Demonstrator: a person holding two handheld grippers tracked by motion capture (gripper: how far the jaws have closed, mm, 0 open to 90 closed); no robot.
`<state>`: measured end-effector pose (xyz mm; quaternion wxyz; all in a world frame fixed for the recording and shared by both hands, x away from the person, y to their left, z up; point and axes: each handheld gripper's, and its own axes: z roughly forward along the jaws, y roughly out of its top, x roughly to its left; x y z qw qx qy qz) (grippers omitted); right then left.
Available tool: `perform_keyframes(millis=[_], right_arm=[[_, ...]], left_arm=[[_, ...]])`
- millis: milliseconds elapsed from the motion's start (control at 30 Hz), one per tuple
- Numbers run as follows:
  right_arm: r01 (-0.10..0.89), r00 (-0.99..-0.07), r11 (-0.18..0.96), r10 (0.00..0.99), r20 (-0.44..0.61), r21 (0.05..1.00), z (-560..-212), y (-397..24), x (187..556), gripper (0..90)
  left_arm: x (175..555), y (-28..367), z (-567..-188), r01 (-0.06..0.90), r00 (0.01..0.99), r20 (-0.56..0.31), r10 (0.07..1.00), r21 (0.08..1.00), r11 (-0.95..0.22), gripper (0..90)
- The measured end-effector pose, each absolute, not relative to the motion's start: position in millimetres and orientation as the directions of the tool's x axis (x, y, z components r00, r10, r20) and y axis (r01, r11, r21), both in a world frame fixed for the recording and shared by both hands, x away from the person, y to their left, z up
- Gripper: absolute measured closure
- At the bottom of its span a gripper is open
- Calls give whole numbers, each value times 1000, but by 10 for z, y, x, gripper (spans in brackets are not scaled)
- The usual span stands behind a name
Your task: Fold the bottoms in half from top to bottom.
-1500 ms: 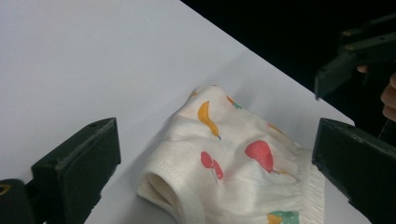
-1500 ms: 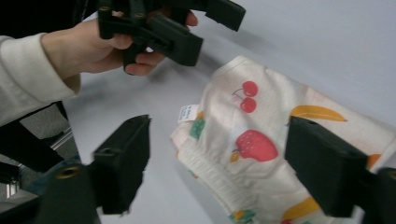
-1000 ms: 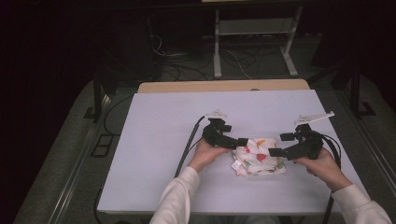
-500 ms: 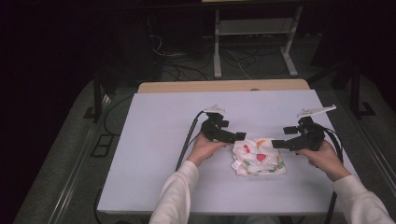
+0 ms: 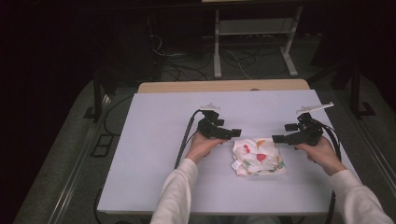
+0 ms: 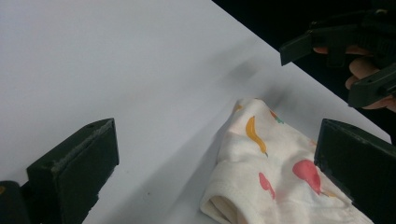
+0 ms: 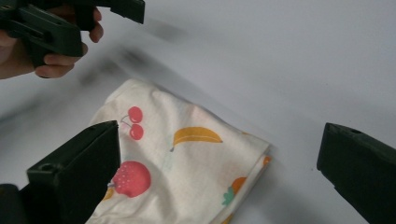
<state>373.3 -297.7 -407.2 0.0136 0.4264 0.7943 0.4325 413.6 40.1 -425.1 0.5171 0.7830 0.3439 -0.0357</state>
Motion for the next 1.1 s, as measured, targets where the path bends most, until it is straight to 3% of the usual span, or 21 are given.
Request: perform_keyframes(millis=[600,1100], right_arm=[[697,-619,276,698,360,662,-4276,-2967,3884,0],[715,-609,296,709,356,634,-4379,-2927,3927,0]], left_arm=[[4156,248,-4444,600,763,-440,473,754,-267,7],[4154,208,-4525,620,767,-472,435,721,-310,137]])
